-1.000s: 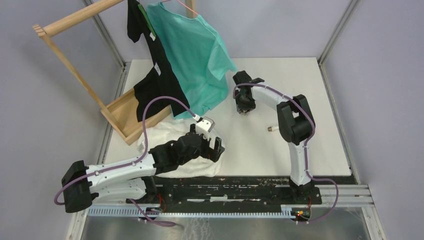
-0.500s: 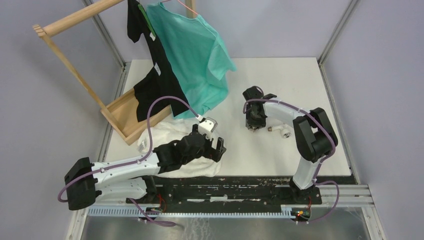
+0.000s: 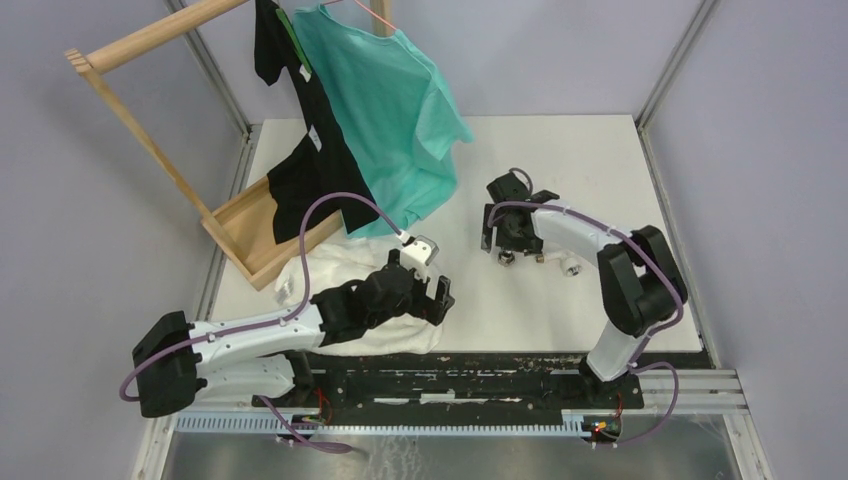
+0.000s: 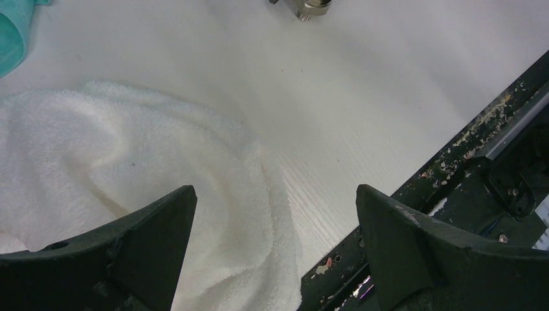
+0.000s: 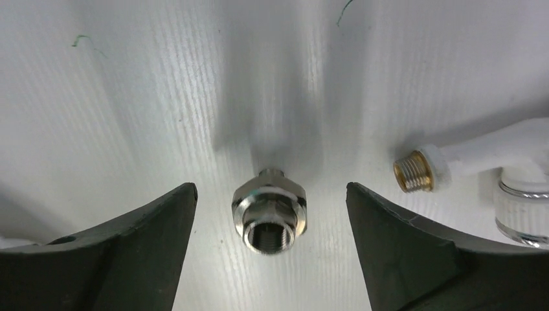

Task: Install the water faucets

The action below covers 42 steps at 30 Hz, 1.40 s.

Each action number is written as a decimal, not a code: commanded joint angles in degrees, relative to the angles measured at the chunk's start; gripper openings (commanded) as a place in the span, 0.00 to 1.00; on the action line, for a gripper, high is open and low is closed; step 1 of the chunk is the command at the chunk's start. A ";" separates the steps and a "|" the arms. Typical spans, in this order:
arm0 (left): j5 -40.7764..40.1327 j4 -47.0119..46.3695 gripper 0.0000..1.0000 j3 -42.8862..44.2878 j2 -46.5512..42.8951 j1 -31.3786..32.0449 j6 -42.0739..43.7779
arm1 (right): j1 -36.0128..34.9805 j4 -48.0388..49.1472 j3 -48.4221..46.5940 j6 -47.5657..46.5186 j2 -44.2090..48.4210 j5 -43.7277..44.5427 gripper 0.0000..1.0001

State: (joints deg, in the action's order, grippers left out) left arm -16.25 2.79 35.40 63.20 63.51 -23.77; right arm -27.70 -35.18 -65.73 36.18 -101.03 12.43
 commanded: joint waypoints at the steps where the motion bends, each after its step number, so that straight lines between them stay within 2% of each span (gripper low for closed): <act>1: -0.33 -3.00 1.00 0.76 -2.00 0.39 -0.68 | -0.16 -2.12 -1.45 -0.96 9.42 4.00 0.92; 6: -0.15 -2.90 1.00 1.12 -1.51 0.39 -0.49 | 0.80 -5.53 -0.72 -2.08 17.67 10.80 0.93; 10: 0.54 -3.49 1.00 1.23 -0.86 0.39 -0.47 | 4.47 -7.21 1.62 -0.75 20.19 13.78 0.93; 16: 0.09 -2.76 1.00 1.36 -1.50 0.39 -0.31 | 13.78 -3.26 9.28 1.13 23.57 5.42 0.92; 25: 0.10 -2.61 1.00 1.23 -1.53 0.44 -0.61 | 17.13 -3.88 9.88 1.95 22.04 4.27 0.88; 29: 0.49 -2.61 1.00 1.25 -1.45 0.42 -0.64 | 18.25 -2.63 10.09 -1.36 22.83 3.85 0.88; 33: 0.21 -2.61 1.00 0.83 -1.88 0.38 -0.68 | 19.40 -0.59 10.20 -9.52 23.72 -0.65 0.90; 39: 0.20 -2.89 1.00 0.83 -1.35 0.39 -0.73 | 20.18 -0.86 10.22 -13.99 22.48 -0.41 0.92; 42: 0.14 -2.70 1.00 1.42 -0.29 0.44 -0.50 | 20.39 0.28 10.08 -14.56 21.84 -6.60 0.90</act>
State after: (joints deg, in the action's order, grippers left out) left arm -16.05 2.61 35.40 62.30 63.51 -23.77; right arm -7.90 -37.56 -54.52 24.86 -79.33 11.90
